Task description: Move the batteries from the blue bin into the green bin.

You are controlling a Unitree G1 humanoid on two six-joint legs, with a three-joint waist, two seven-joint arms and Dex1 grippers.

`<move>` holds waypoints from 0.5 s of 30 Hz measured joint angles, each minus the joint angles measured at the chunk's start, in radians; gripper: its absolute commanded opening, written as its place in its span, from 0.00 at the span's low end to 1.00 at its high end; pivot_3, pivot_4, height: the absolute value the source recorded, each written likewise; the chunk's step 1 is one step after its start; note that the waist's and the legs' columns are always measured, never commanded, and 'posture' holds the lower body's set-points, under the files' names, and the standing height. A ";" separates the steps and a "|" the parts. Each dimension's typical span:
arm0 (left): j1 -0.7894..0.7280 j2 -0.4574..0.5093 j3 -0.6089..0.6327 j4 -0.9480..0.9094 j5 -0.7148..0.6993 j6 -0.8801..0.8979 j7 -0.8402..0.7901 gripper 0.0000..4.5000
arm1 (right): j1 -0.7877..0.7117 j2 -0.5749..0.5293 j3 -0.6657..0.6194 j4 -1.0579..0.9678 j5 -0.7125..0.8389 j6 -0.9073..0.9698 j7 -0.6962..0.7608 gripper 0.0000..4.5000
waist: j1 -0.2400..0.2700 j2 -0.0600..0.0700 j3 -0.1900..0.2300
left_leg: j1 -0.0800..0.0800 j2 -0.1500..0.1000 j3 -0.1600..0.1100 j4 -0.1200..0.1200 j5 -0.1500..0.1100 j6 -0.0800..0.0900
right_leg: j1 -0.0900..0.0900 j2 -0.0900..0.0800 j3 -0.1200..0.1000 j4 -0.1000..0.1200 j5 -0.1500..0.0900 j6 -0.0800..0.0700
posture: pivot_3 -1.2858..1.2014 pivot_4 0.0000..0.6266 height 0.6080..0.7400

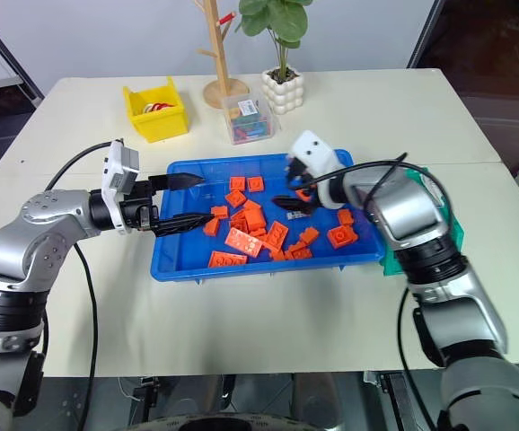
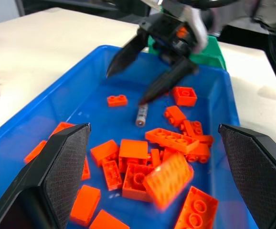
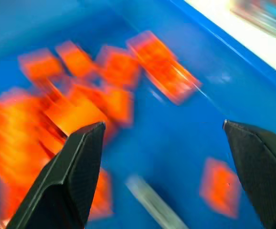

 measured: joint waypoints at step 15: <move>-0.026 -0.001 -0.006 0.016 0.001 0.000 -0.025 1.00 | 0.038 -0.027 0.028 0.069 -0.056 -0.101 0.162 0.90 | -0.022 0.000 0.000 | 0.000 0.000 0.000 0.000 0.000 0.000 | 0.000 0.000 0.000 0.001 0.000 0.000 | 0.52 0.24 1.00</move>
